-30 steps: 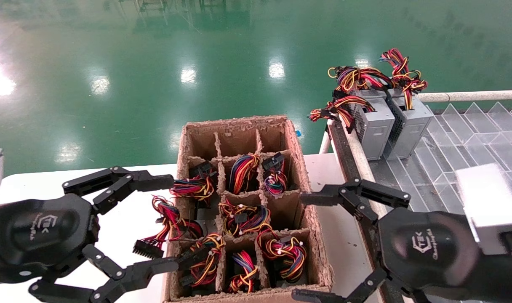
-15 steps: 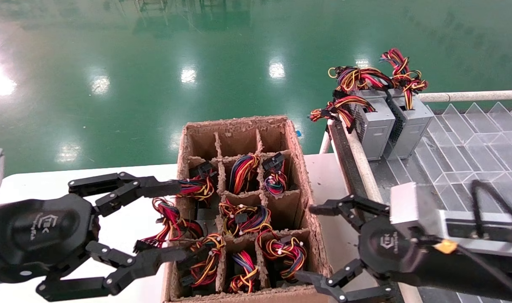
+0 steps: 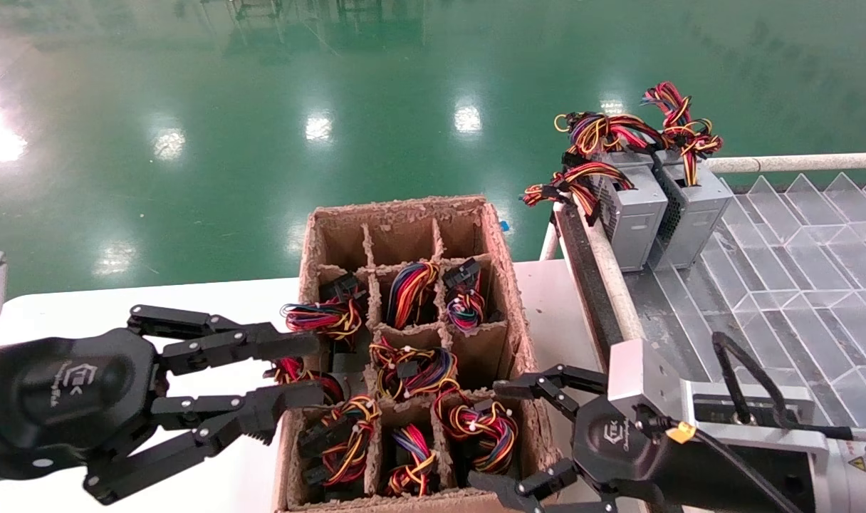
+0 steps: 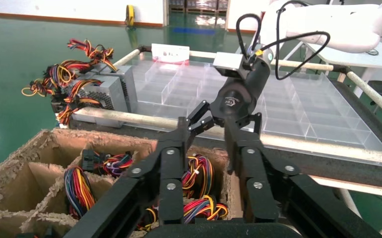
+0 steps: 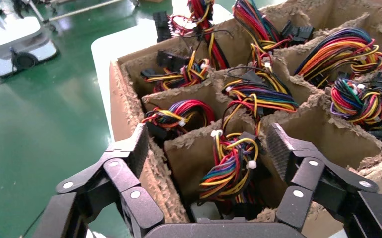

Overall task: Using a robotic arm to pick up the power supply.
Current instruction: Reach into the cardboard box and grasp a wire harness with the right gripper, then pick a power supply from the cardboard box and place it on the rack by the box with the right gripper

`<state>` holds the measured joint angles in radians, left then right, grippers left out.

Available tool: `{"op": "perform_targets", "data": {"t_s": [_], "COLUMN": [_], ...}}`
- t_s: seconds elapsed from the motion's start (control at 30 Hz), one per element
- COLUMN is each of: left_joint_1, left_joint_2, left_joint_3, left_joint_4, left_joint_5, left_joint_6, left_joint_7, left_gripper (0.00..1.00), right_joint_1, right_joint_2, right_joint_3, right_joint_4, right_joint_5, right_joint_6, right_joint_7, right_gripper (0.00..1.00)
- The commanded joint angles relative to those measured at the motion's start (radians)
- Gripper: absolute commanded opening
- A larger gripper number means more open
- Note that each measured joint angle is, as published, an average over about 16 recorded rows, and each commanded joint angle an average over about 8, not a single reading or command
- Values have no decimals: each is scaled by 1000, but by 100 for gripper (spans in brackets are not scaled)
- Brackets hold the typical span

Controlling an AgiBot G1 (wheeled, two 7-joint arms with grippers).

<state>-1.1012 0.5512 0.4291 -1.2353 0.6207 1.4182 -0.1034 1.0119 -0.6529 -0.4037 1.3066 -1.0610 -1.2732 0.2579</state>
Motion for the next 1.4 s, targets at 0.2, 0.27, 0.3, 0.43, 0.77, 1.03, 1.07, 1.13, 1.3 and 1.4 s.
{"op": "perform_targets", "data": {"t_s": [0.2, 0.27, 0.3, 0.43, 0.77, 1.03, 1.07, 1.13, 1.3, 1.4], "left_joint_1": [0, 0, 0, 0, 0, 0, 0, 0, 0, 0], "left_joint_2": [0, 0, 0, 0, 0, 0, 0, 0, 0, 0], "left_joint_3": [0, 0, 0, 0, 0, 0, 0, 0, 0, 0], "left_joint_4": [0, 0, 0, 0, 0, 0, 0, 0, 0, 0], "left_joint_5": [0, 0, 0, 0, 0, 0, 0, 0, 0, 0], "left_joint_6": [0, 0, 0, 0, 0, 0, 0, 0, 0, 0], "left_joint_7": [0, 0, 0, 0, 0, 0, 0, 0, 0, 0], "left_gripper": [0, 0, 0, 0, 0, 0, 0, 0, 0, 0], "right_joint_1": [-19, -23, -24, -28, -31, -26, -24, -20, 7, 42], "right_joint_2": [-9, -10, -11, -12, -11, 0, 2, 8, 24, 35], "right_joint_3": [-1, -2, -3, -6, -8, 8, 12, 19, 47, 71], "right_joint_4": [-22, -25, -27, -29, -33, -15, -10, 1, 26, 35], "right_joint_5": [-11, -13, -14, -15, -15, 4, 8, 17, 53, 82], "right_joint_6": [30, 32, 33, 30, 21, 18, 18, 18, 8, -6], "right_joint_7": [-6, -7, -8, -10, -15, -26, -26, -26, -27, -31], "right_gripper": [0, 0, 0, 0, 0, 0, 0, 0, 0, 0]}}
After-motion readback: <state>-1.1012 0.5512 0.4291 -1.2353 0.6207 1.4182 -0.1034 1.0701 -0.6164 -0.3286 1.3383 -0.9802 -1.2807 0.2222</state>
